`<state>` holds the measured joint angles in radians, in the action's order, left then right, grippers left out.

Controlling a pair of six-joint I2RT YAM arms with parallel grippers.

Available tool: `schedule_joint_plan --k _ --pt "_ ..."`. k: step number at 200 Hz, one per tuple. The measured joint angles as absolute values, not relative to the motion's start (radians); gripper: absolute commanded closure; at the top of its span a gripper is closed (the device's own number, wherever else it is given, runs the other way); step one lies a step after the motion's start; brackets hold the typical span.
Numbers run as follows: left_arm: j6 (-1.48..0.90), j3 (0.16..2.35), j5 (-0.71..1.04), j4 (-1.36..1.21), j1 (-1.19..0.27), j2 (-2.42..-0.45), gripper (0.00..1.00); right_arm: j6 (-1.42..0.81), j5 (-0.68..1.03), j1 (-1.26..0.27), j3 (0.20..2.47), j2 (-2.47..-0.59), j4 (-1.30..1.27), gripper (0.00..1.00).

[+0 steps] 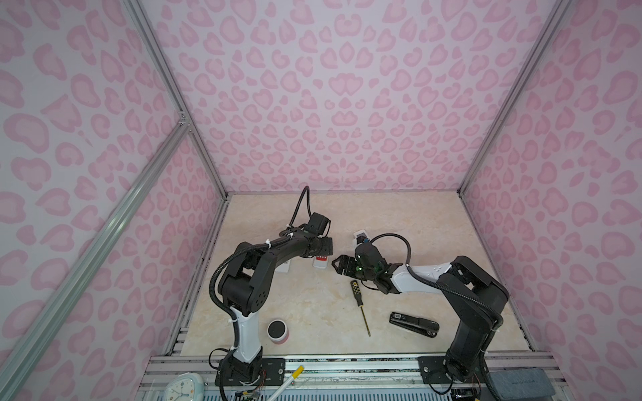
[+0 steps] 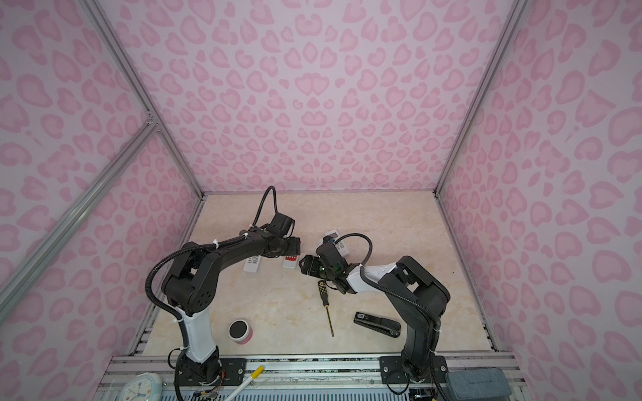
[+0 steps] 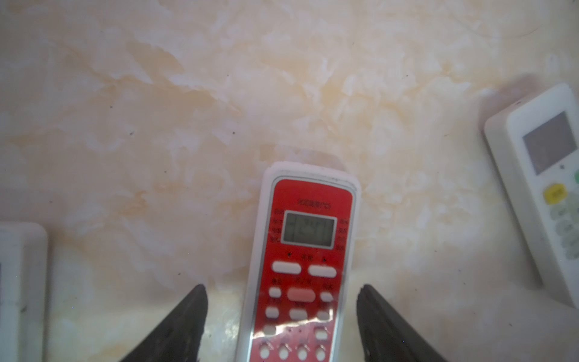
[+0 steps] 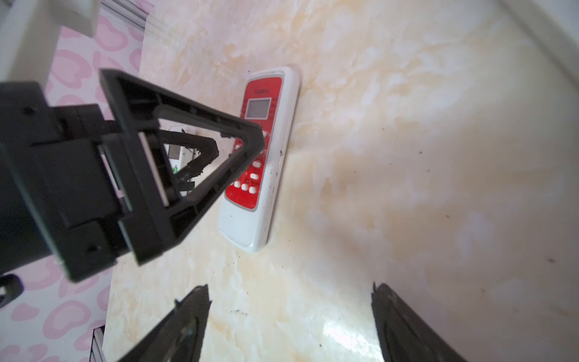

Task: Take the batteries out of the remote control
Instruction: 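Grasp the red remote's end with the left gripper and lift it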

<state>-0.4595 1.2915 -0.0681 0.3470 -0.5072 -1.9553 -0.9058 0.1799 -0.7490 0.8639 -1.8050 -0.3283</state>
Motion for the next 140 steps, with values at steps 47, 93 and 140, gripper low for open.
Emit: schedule_joint_plan --k 47,93,140 --pt "-0.419 1.333 -0.126 0.378 -0.529 -2.018 0.31 -0.914 0.171 -0.748 0.879 -1.808 -0.304 0.18" --pt "-0.439 1.337 -0.158 0.381 -0.532 -2.022 0.5 -0.924 0.162 -0.744 0.884 -1.819 -0.3 0.18" --pt "-0.479 1.337 -0.126 0.403 -0.533 -1.999 0.54 -0.924 0.168 -0.728 0.884 -1.819 -0.302 0.18"
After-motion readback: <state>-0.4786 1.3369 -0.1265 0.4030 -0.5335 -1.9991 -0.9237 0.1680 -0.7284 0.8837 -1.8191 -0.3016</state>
